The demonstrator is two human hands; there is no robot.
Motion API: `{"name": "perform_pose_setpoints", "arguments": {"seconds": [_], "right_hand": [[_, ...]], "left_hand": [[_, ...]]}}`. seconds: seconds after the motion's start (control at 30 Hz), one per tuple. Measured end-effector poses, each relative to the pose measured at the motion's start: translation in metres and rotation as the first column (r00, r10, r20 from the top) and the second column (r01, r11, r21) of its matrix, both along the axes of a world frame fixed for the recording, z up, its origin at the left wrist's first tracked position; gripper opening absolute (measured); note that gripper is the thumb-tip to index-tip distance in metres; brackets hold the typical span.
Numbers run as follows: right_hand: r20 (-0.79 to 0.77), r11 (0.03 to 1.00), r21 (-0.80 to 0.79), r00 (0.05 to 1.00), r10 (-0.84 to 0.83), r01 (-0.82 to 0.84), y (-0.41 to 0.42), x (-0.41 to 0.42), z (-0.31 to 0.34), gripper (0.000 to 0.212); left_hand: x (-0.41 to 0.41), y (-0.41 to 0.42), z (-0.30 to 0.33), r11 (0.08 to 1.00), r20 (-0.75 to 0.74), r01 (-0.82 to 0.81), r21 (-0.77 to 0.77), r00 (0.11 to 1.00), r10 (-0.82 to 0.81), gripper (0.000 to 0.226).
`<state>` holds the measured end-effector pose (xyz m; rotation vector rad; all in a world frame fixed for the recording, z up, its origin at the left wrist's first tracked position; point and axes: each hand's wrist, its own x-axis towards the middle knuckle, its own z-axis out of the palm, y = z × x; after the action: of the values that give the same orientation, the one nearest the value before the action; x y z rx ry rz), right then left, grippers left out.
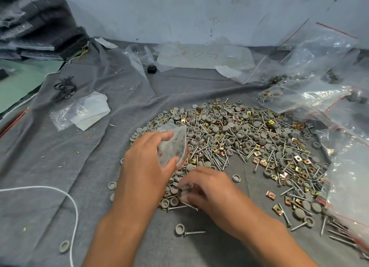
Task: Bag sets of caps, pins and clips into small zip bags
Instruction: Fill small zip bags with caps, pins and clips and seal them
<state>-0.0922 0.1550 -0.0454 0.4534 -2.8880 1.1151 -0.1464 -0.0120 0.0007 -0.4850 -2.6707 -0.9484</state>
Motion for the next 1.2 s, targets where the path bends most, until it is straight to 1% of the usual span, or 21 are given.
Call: {"name": "perform_pose_setpoints", "arguments": {"seconds": [0.07,0.13,0.17,0.23,0.33,0.37,0.43,0.47,0.5,0.53,0.57,0.6,0.63,0.67,0.7,0.83,0.93,1.03,1.2], "right_hand": [[-0.142,0.984,-0.155,0.983,-0.115,0.093,0.006,-0.002,0.009,0.023],[-0.291,0.950,-0.265,0.925,-0.245,0.168,0.008,-0.005,0.018,0.028],[-0.346,0.937,-0.291,0.892,-0.292,0.194,0.008,-0.007,0.022,0.029],[-0.433,0.933,-0.274,0.837,-0.335,0.232,0.006,-0.011,0.025,0.028],[-0.467,0.952,-0.164,0.829,-0.307,0.260,0.000,-0.014,0.023,0.029],[-0.470,0.949,-0.167,0.824,-0.315,0.267,-0.001,-0.013,0.021,0.026],[-0.478,0.928,-0.232,0.796,-0.371,0.293,0.000,-0.010,0.020,0.015],[-0.473,0.921,-0.243,0.792,-0.386,0.304,0.000,-0.008,0.019,0.011],[-0.441,0.930,-0.217,0.820,-0.363,0.295,0.001,-0.005,0.017,0.008],[-0.371,0.955,-0.153,0.881,-0.295,0.255,0.000,-0.004,0.014,0.009],[-0.272,0.981,-0.063,0.943,-0.192,0.182,-0.003,-0.002,0.010,0.013],[-0.179,0.994,0.040,0.980,-0.090,0.099,-0.007,0.000,0.006,0.018],[-0.122,0.990,0.133,0.992,-0.020,0.036,-0.012,0.001,0.002,0.023],[-0.099,0.981,0.194,0.995,0.013,0.006,-0.016,0.002,-0.001,0.027],[-0.088,0.976,0.219,0.996,0.018,0.002,-0.019,0.002,-0.002,0.028],[-0.065,0.985,0.174,0.998,-0.002,0.013,-0.019,-0.001,0.000,0.016],[-0.070,0.963,0.268,0.996,0.050,-0.029,-0.018,-0.002,0.002,0.017],[-0.069,0.939,0.341,0.995,0.076,-0.048,-0.020,-0.003,0.005,0.013],[-0.053,0.950,0.308,0.996,0.074,-0.054,-0.021,-0.001,0.002,0.013]], "left_hand": [[0.001,0.001,0.000,1.000,0.004,0.023,-0.011,1.000,-0.023,0.053],[0.002,0.004,0.000,0.999,0.009,0.043,-0.029,0.999,-0.043,0.055],[0.003,0.006,-0.001,0.998,0.013,0.053,-0.036,0.999,-0.052,0.056],[0.004,0.011,-0.002,0.996,0.018,0.081,-0.040,0.997,-0.080,0.057],[0.004,0.015,-0.002,0.993,0.003,0.108,-0.054,0.994,-0.108,0.053],[0.004,0.014,-0.002,0.993,0.004,0.102,-0.052,0.995,-0.102,0.052],[0.001,0.009,0.000,0.997,0.009,0.064,-0.046,0.998,-0.064,0.053],[0.000,0.005,0.001,0.999,0.005,0.036,-0.040,0.999,-0.036,0.054],[-0.001,0.002,0.001,1.000,-0.003,0.007,-0.024,1.000,-0.007,0.054],[-0.003,0.000,0.002,1.000,-0.012,-0.016,-0.002,1.000,0.016,0.054],[-0.003,-0.002,0.004,0.999,-0.017,-0.031,0.017,0.999,0.032,0.053],[-0.003,-0.002,0.005,0.999,-0.018,-0.038,0.024,0.999,0.039,0.052],[-0.003,-0.002,0.005,0.999,-0.016,-0.038,0.024,0.999,0.039,0.052],[-0.003,-0.001,0.005,0.999,-0.013,-0.036,0.019,0.999,0.036,0.051],[-0.002,0.000,0.005,0.999,-0.008,-0.033,0.016,0.999,0.033,0.051],[-0.002,0.000,0.005,1.000,-0.001,-0.017,0.025,1.000,0.017,0.052],[-0.002,0.000,0.005,0.999,0.000,-0.021,0.027,1.000,0.021,0.052],[-0.002,0.000,0.005,0.999,-0.001,-0.025,0.026,1.000,0.025,0.052],[0.000,0.001,0.006,0.999,0.007,-0.042,0.022,0.999,0.042,0.052]]}}
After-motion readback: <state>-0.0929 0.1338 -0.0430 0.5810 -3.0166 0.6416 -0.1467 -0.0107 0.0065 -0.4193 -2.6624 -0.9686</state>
